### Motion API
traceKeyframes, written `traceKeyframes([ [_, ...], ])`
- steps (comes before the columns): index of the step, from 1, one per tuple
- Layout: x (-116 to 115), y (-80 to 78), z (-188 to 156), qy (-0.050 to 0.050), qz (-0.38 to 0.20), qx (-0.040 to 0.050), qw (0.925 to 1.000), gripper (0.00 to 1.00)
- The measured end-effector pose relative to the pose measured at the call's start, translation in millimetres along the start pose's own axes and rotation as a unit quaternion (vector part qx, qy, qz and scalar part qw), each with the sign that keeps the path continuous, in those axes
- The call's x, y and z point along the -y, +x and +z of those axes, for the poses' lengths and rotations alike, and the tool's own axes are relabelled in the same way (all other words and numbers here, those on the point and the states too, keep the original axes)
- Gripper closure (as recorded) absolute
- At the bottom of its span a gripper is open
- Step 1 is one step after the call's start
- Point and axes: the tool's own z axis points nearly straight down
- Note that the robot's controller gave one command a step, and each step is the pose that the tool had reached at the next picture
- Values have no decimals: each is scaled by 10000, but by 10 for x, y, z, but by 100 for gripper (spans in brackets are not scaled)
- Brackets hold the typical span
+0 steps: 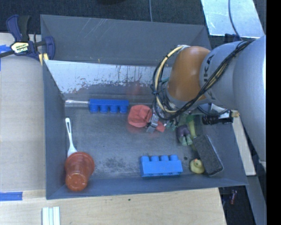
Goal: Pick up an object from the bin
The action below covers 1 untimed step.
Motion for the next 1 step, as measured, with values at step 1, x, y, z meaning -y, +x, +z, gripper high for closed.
traceKeyframes([
  [1,0,0,0,0,-3,0,10000,100],
])
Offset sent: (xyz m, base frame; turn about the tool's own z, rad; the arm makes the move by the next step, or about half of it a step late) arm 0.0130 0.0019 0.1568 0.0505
